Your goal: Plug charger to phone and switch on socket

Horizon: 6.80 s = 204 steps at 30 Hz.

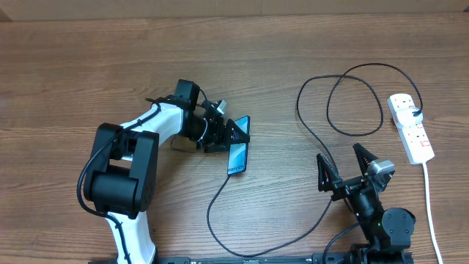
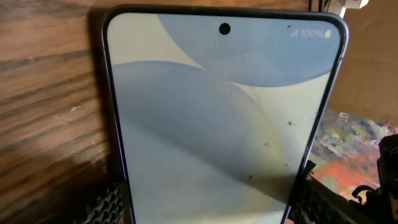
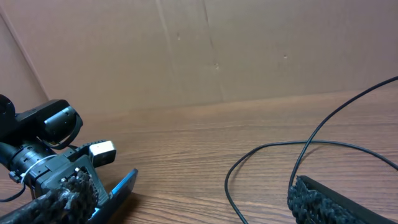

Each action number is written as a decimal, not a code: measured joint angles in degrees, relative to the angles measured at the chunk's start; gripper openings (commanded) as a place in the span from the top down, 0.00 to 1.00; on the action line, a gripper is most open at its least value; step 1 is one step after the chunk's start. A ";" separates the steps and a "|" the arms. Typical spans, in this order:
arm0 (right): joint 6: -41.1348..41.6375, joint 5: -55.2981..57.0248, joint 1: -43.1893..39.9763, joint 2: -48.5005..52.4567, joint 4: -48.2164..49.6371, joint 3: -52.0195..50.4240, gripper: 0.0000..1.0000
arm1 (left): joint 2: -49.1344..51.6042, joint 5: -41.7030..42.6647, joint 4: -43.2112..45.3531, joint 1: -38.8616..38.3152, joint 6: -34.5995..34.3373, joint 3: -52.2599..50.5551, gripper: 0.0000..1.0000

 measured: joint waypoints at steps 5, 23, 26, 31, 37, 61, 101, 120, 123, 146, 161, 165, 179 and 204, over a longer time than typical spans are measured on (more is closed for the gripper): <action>0.00 0.00 0.00 0.00 0.00 0.00 0.00 | 0.00 -0.02 0.02 -0.13 0.00 0.00 0.32; 3.08 -8.24 0.00 0.02 -2.89 0.35 0.00 | 0.00 -0.02 -0.07 -0.13 0.00 0.00 0.31; 4.59 -7.87 -0.02 1.49 -9.84 6.03 0.00 | 0.00 0.00 -0.09 -0.13 0.02 0.00 0.31; 4.55 -5.33 -0.02 12.35 -23.67 28.52 0.00 | 0.02 0.04 -0.09 -0.13 0.04 0.02 0.31; 3.17 -4.42 -0.04 34.23 -44.19 56.48 0.00 | 0.11 0.39 -0.09 -0.13 0.04 -0.04 0.31; 6.03 -14.25 15.52 91.82 -58.10 74.42 0.23 | 1.49 5.64 0.59 4.83 -0.20 -0.85 0.27; 27.34 7.63 40.81 106.84 -31.41 71.21 0.96 | 1.99 7.89 0.83 8.37 -0.59 -1.20 0.27; 27.06 2.95 37.75 106.84 -30.80 70.88 0.96 | 3.37 14.51 4.66 9.14 0.28 -2.16 0.19; 26.56 -1.66 34.91 106.84 -29.75 70.88 0.96 | 4.92 21.18 10.78 9.66 0.44 -2.91 0.22; 25.92 -23.04 29.94 106.79 -18.58 70.99 0.96 | 5.38 36.17 53.00 10.19 -32.06 -3.50 0.51; 28.33 -20.96 30.01 104.96 -14.71 71.89 0.96 | 5.70 35.85 81.24 10.60 -60.22 -4.02 0.57; 28.30 -21.35 29.33 104.96 -14.25 71.89 0.96 | 5.70 35.65 81.57 10.64 -63.32 -4.02 0.55; 28.52 -23.98 25.38 104.50 -12.72 72.17 0.96 | 6.58 35.82 100.30 8.70 -74.77 -3.89 0.64; 25.24 -35.87 24.04 104.06 -18.75 72.52 0.96 | 6.75 37.68 106.84 8.39 -85.46 -4.15 0.77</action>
